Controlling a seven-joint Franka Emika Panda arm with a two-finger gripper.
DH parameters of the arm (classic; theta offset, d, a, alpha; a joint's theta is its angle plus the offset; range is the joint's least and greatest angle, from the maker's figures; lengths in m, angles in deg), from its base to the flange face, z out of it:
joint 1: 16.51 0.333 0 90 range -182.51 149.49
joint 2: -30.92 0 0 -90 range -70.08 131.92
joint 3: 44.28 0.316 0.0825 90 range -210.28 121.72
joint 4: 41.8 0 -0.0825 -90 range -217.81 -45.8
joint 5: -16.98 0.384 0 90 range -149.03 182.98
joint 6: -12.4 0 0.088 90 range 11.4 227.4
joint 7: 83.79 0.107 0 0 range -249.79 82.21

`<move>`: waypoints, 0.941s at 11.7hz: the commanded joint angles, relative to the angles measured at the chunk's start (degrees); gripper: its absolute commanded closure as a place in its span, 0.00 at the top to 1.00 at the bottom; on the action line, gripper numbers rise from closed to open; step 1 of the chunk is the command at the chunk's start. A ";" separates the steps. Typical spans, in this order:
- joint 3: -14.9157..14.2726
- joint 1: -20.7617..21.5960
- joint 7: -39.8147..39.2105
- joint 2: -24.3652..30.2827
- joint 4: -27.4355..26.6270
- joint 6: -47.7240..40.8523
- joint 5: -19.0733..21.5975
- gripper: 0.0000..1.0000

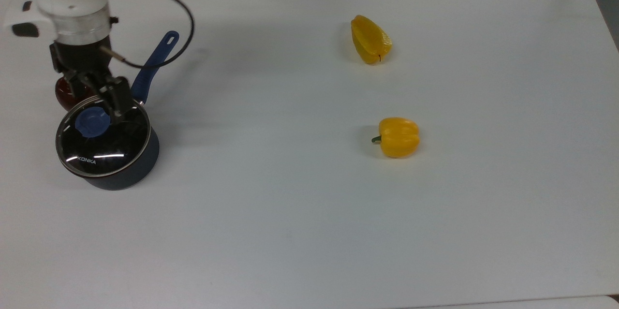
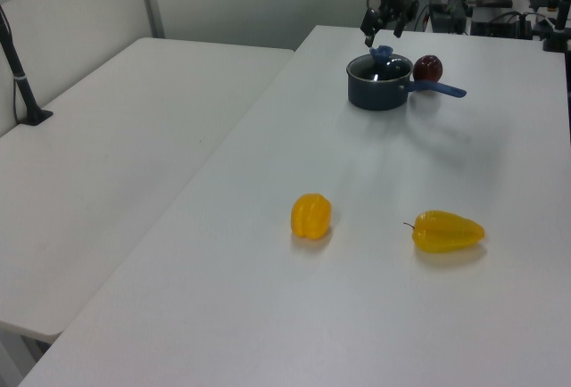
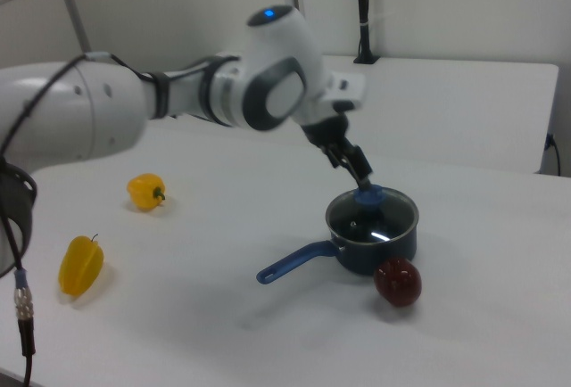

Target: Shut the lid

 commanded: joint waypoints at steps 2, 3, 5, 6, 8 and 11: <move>0.30 8.31 -1.14 7.43 -1.56 -14.29 -4.09 1.00; 0.39 11.12 -1.40 8.58 -1.56 -16.59 -3.31 1.00; 0.48 16.75 -3.24 11.13 -1.83 -20.81 -1.12 1.00; 0.48 18.08 -5.51 12.44 -1.83 -24.40 1.60 1.00; 0.39 18.97 -8.86 15.25 -2.44 -30.29 4.25 1.00; 0.22 18.54 -9.58 22.36 -8.14 -31.46 5.84 1.00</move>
